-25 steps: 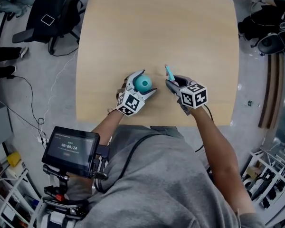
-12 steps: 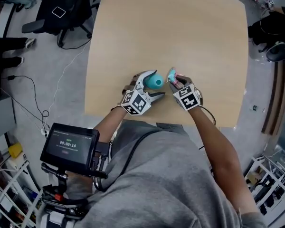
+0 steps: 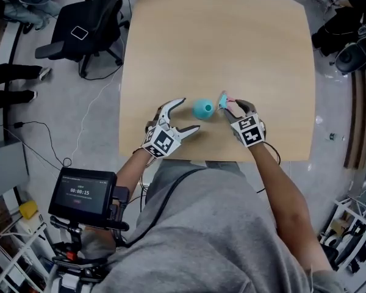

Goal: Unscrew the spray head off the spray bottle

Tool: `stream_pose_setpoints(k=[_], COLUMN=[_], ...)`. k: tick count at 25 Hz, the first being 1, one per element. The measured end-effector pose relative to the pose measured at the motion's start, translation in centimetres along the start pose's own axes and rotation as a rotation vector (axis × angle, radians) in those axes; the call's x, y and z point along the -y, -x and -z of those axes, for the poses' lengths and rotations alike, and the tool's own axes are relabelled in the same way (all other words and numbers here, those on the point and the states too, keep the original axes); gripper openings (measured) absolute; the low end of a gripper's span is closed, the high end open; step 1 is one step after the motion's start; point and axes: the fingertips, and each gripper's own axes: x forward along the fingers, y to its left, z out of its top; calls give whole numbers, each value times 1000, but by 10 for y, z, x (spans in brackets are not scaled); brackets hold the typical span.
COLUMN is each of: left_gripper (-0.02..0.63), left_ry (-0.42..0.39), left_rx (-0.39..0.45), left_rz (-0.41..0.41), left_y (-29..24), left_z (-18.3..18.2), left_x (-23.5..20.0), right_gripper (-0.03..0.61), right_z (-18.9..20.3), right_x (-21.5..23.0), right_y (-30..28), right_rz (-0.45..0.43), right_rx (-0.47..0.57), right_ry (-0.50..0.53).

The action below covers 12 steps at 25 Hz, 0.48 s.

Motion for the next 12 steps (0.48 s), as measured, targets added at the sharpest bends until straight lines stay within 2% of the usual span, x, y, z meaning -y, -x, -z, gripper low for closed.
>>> stream_pose_setpoints(k=[3, 6, 8, 9, 10, 12], left_gripper=[420, 419, 412, 392, 350, 203], left_ry=[36, 15, -28, -52, -73, -84], left_rx=[33, 130, 195, 219, 244, 308], left_rz=[-71, -136, -160, -168, -176, -186], left_y=[36, 66, 79, 85, 91, 103], left_z=[-12, -54, -88, -104, -121, -157], left_x=[-13, -28, -30, -28, -24, -17], right_gripper=[196, 187, 97, 45, 24, 6], right_z=[-12, -38, -56, -64, -72, -88], right_x=[1, 6, 8, 7, 6, 1], right_y=[26, 69, 106, 126, 146, 184], right_rz=[52, 121, 169, 189, 204, 214], right_rx=[67, 187, 274, 316, 358, 447], right_ry=[-25, -74, -88, -88, -87, -99])
